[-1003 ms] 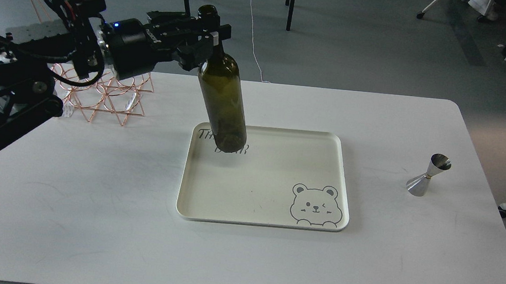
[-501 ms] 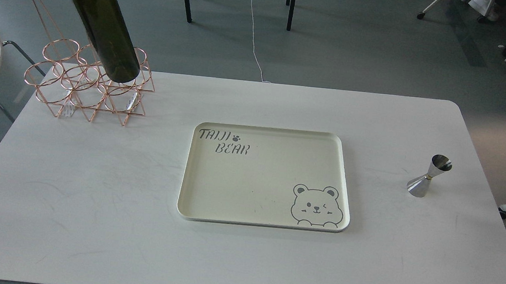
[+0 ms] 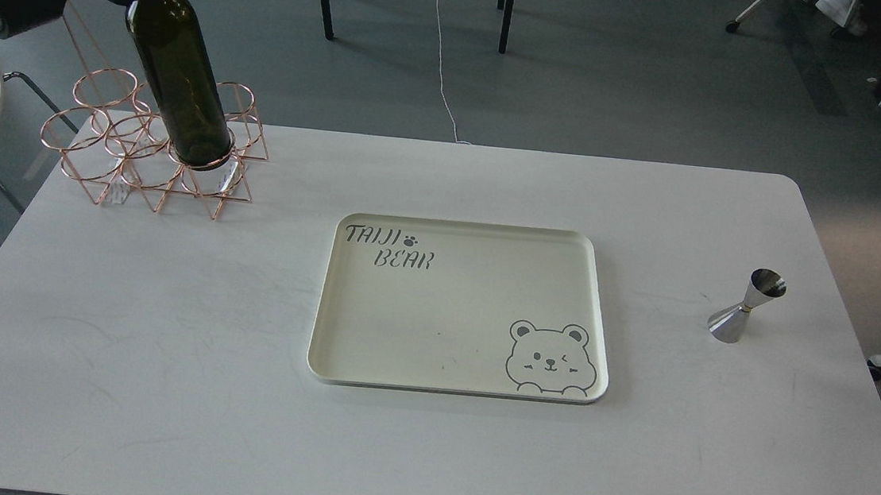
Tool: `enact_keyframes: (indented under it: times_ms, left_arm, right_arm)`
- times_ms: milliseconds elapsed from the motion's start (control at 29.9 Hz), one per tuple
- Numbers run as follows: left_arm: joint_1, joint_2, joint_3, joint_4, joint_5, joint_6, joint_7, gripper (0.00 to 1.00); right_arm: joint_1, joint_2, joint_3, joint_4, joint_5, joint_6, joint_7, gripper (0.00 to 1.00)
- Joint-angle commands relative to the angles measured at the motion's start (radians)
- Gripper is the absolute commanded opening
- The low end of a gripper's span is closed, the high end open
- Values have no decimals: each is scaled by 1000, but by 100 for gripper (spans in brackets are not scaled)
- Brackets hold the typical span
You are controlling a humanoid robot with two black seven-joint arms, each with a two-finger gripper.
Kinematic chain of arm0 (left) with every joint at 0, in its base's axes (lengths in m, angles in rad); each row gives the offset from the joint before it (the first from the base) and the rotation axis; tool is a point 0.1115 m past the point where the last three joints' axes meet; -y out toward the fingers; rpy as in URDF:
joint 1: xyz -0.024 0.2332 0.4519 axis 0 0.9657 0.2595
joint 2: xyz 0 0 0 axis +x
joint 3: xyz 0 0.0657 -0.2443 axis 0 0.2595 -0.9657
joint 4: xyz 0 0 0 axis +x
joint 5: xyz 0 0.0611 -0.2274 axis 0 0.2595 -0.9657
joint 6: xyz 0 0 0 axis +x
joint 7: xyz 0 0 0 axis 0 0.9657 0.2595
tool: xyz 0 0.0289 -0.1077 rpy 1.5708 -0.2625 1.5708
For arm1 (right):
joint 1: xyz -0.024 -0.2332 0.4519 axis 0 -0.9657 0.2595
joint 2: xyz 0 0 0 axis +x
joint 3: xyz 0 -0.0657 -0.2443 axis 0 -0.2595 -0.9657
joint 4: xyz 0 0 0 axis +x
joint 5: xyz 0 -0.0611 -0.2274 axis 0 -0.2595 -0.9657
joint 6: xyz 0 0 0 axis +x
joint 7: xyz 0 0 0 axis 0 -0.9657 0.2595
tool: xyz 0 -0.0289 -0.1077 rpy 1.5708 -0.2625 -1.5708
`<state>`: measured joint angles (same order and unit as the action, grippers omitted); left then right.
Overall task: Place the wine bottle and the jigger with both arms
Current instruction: 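Lift the wine bottle and carry it over the copper wire rack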
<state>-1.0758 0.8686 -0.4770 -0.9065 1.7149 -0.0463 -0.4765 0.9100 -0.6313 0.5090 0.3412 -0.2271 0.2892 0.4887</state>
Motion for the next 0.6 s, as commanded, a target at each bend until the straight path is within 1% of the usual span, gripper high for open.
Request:
enact_keyframes:
  times_ms: [0, 167, 301, 401, 468, 568]
  left_arm:
    - [-1, -2, 26, 6, -1, 2, -10, 16]
    - [11, -8, 40, 5, -6, 3, -10, 18]
    - [17, -33, 69, 6, -8, 3, -8, 23]
    - [16, -36, 112, 6, -18, 13, -7, 32]
    - [17, -42, 124, 9, -18, 28, -5, 35]
    - [17, -59, 127, 46, -18, 37, -5, 46]
  right_arm:
    - [0, -1, 0, -1, 0, -1, 0, 95]
    - [0, -2, 0, -1, 0, -1, 0, 95]
    - [0, -2, 0, 1, 0, -1, 0, 95]
    - [1, -4, 0, -1, 0, 1, 0, 95]
    - [1, -4, 0, 1, 0, 1, 0, 95]
    - [1, -5, 0, 1, 0, 1, 0, 95]
